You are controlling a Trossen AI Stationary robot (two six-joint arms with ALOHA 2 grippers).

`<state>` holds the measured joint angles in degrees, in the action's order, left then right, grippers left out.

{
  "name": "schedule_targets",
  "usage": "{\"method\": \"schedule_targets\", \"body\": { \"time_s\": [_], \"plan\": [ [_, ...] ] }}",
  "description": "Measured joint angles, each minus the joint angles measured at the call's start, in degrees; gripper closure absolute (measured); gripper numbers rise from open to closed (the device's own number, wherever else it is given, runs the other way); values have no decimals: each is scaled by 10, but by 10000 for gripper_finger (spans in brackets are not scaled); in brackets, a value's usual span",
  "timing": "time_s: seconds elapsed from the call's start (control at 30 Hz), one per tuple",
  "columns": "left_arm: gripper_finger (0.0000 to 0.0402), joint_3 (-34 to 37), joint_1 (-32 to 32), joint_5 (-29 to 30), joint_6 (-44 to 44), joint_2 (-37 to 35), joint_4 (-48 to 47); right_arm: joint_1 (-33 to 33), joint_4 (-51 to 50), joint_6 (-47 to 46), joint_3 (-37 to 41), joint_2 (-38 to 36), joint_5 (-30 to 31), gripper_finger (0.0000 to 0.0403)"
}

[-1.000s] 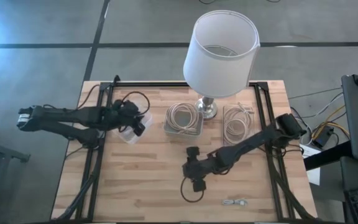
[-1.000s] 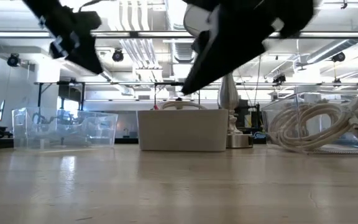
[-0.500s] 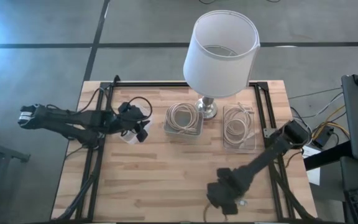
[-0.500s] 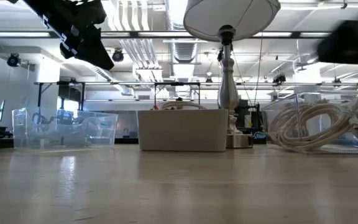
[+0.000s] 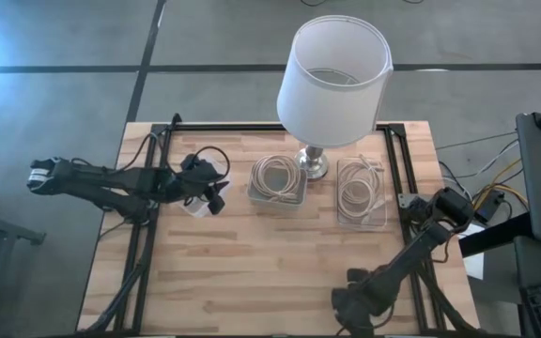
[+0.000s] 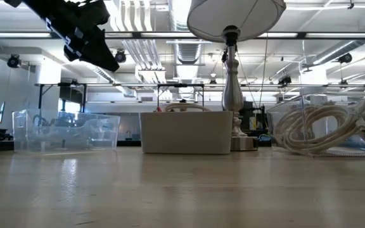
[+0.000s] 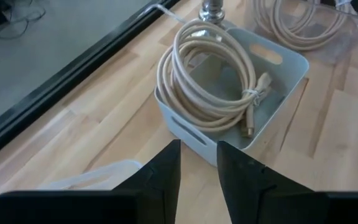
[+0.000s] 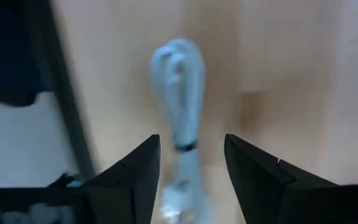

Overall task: Pick & Place USB Port
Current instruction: Put the white USB charger cable into the white bin

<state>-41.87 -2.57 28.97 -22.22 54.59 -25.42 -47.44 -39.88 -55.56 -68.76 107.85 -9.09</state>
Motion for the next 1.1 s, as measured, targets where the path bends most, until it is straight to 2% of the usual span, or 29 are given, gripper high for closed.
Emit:
{"method": "schedule_targets", "body": {
  "time_s": [0.13,0.37,0.53,0.7,0.77,0.87,0.97,1.03,1.1],
  "plan": [
    [296,0,0,0,19,0,23,-7,-1,-9,21,0,70,238],
    [296,0,0,0,31,0,51,-7,13,-24,39,-3,91,267],
    [296,0,0,0,21,0,55,-2,9,53,30,0,124,316],
    [296,1,0,0,18,12,55,19,34,123,19,2,225,376],
    [296,5,-1,-2,18,17,57,27,39,161,11,2,270,378],
    [296,17,-4,-41,20,27,81,44,48,236,-9,2,360,371],
    [296,34,-13,-111,42,43,132,72,57,318,-31,2,469,360],
    [296,51,-26,-156,69,55,183,94,70,365,-49,0,498,357],
    [296,67,-41,-193,96,67,239,112,80,415,-65,-6,498,358]
  ]
}}
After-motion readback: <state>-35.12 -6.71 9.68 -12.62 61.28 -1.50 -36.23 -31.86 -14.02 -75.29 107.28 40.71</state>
